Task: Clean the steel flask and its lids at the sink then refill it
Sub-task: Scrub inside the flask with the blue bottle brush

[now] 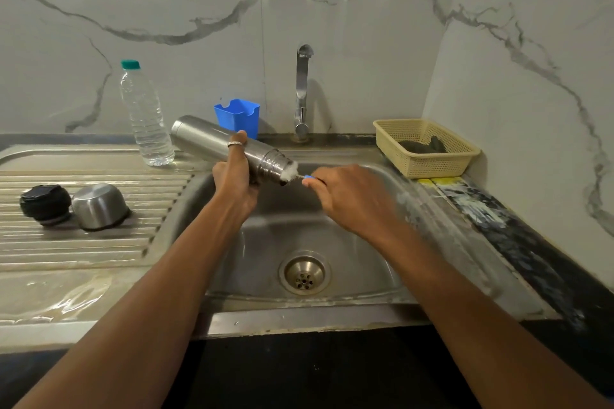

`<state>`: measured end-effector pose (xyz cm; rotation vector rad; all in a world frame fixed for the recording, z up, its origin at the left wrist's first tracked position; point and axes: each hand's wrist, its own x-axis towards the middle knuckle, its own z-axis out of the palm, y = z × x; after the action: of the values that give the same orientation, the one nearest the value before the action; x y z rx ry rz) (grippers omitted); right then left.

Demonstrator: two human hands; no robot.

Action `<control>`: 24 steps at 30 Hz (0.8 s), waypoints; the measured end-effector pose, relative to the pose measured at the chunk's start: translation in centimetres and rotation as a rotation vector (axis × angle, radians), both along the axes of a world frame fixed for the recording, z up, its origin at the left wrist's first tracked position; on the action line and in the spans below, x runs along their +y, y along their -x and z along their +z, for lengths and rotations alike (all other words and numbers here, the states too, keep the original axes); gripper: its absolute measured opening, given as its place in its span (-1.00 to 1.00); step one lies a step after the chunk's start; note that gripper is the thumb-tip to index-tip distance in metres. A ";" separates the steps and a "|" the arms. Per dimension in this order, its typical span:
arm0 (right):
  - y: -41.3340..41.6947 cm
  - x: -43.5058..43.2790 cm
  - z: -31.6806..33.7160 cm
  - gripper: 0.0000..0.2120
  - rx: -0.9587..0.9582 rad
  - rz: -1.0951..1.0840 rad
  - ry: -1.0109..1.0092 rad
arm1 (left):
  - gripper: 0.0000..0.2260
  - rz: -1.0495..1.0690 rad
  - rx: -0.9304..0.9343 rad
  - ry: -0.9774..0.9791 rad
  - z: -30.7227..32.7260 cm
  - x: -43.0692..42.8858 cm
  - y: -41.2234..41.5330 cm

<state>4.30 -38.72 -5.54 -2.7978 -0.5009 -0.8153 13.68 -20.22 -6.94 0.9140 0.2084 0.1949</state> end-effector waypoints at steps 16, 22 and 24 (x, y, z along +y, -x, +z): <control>0.1 0.1 0.8 -0.61 0.393 0.023 -0.383 | -0.67 -0.055 -0.024 0.022 -0.1 0.0 0.0; -0.3 0.0 0.1 -0.91 -0.306 0.002 0.188 | -0.59 -0.084 -0.049 0.073 -0.1 0.2 0.0; 0.4 1.3 -0.2 -0.81 -0.069 -0.024 0.075 | -0.69 -0.070 -0.044 0.050 -0.1 0.1 0.1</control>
<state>3.92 -37.45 -5.77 -2.8570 -0.5208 -0.9189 13.59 -20.15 -7.08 0.8652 0.1395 0.1444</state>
